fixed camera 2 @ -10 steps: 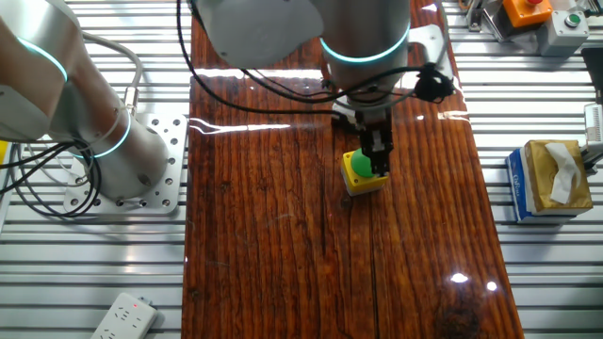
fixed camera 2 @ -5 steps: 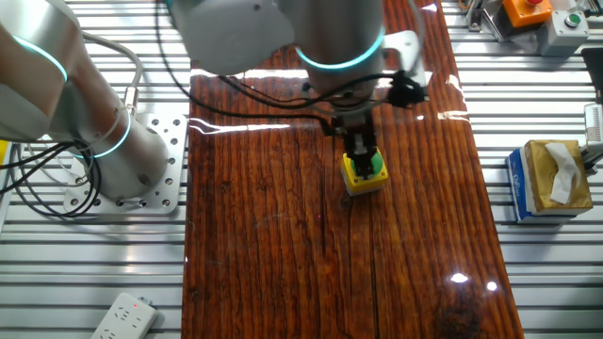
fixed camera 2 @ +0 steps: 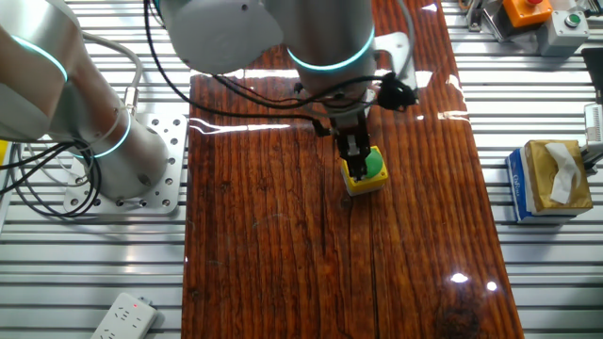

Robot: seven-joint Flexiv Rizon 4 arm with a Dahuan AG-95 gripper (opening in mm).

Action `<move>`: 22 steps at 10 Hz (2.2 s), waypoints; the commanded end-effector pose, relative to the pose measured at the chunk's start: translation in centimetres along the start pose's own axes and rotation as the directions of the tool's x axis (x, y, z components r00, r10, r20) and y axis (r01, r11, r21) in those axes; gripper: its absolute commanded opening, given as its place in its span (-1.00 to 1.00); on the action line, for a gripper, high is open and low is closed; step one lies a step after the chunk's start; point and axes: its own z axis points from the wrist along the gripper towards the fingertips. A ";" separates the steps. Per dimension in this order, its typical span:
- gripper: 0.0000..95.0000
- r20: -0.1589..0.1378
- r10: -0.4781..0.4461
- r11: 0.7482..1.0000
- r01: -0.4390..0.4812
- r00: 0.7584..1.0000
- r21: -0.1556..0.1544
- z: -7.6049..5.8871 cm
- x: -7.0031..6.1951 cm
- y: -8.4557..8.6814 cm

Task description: Press three buttons from left to right in sequence

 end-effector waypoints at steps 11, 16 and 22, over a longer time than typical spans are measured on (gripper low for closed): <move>0.20 -0.143 0.039 0.996 -0.050 0.989 -0.075 -1.0 -3.6 0.1; 0.60 -0.130 0.044 0.993 -0.057 0.991 -0.100 -1.3 -5.2 0.3; 0.60 -0.142 0.073 0.981 -0.097 0.987 -0.170 -1.3 -5.6 -0.4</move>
